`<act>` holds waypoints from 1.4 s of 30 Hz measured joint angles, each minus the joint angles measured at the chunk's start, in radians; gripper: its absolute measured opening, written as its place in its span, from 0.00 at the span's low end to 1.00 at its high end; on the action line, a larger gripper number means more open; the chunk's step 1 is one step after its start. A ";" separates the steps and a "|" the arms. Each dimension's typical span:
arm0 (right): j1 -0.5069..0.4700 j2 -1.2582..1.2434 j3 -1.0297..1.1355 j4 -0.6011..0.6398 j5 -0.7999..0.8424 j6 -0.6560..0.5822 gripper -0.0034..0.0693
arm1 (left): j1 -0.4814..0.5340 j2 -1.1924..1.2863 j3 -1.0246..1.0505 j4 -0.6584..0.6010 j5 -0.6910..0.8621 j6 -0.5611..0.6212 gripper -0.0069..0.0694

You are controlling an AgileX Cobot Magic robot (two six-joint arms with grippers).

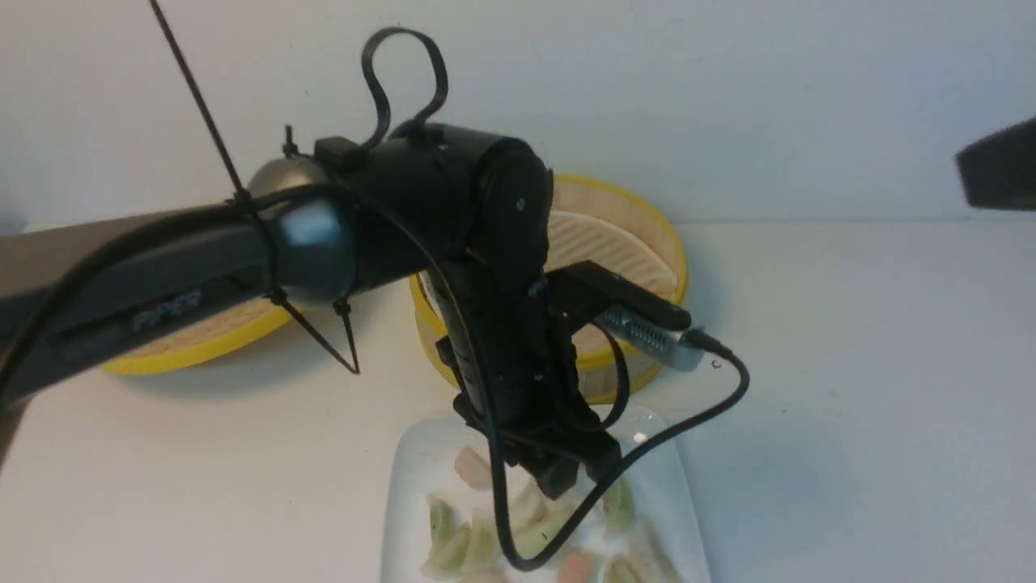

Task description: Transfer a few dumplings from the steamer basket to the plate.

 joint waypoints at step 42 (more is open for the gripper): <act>0.000 -0.955 0.934 -0.063 -1.117 0.230 0.03 | 0.000 -1.278 0.977 -0.088 -0.692 -0.026 0.08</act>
